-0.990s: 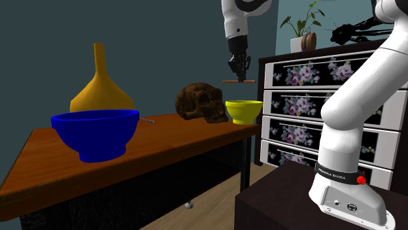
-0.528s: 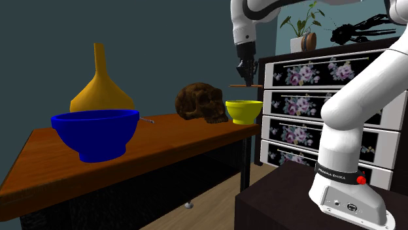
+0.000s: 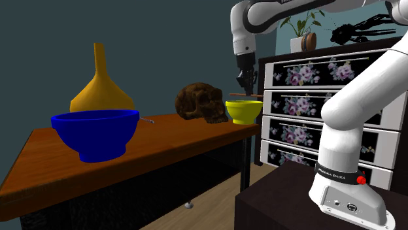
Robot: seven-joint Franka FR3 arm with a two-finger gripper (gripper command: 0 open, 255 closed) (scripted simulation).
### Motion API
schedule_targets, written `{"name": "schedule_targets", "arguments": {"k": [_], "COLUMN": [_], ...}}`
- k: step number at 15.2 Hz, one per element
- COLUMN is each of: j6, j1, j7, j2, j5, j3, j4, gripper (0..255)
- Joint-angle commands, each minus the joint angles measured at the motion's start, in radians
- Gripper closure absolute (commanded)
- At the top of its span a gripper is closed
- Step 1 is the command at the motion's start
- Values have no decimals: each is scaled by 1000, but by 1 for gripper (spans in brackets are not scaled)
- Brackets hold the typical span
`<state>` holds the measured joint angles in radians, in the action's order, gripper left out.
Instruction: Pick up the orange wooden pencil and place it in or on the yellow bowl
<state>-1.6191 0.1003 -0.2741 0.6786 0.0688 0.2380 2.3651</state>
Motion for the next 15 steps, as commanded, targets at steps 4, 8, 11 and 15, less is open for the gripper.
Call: {"name": "schedule_targets", "arguments": {"k": [4, 8, 11, 15], "j6": [-61, -61, -61, -61], "j1": [4, 4, 4, 4], "j7": [-11, -11, -11, -11], "j2": [3, 3, 3, 3], "j5": [-4, -4, -4, -4], "j3": [6, 5, 5, 5], "j4": [64, 64, 64, 65], "gripper": [255, 255, 255, 0]}}
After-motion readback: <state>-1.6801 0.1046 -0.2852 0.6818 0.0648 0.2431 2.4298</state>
